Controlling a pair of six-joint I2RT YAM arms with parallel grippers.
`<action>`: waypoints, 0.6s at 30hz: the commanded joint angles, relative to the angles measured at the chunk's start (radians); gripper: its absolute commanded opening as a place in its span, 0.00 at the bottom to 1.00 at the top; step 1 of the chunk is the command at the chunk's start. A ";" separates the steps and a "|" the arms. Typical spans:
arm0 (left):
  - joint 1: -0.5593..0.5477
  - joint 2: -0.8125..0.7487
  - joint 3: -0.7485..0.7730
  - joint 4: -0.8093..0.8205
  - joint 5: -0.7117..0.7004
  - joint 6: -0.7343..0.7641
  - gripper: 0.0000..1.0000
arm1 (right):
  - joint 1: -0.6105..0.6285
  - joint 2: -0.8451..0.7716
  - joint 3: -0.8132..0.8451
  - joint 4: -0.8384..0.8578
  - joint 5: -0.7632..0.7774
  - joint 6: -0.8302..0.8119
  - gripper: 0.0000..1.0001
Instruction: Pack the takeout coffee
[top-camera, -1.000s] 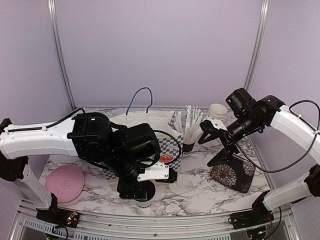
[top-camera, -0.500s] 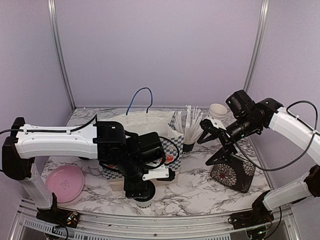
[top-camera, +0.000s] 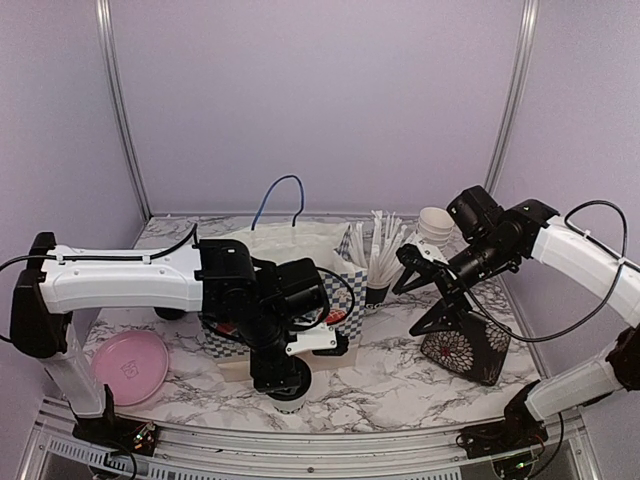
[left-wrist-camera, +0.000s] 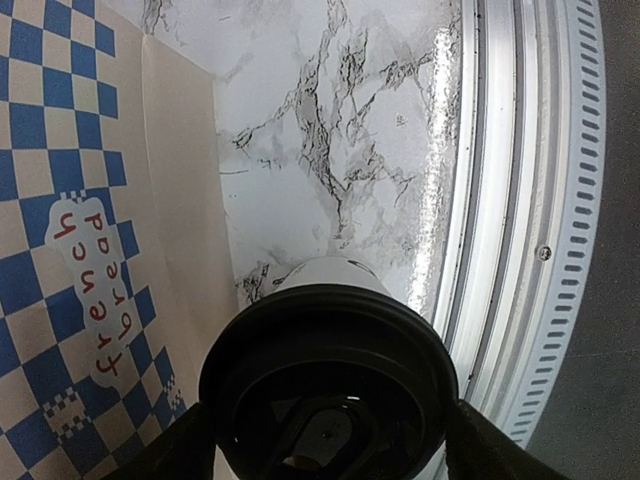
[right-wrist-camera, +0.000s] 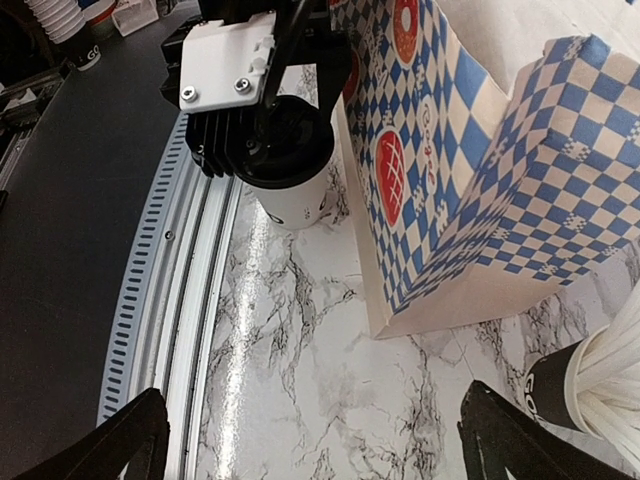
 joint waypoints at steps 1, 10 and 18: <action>0.006 0.016 -0.024 -0.002 0.049 0.016 0.81 | -0.004 0.017 0.001 -0.001 -0.017 -0.006 0.99; 0.005 0.029 -0.042 -0.002 0.040 0.027 0.78 | -0.004 0.015 0.002 -0.003 -0.013 -0.002 0.99; 0.001 0.014 -0.001 -0.023 0.060 0.004 0.67 | -0.004 0.015 0.038 -0.020 -0.009 0.000 0.99</action>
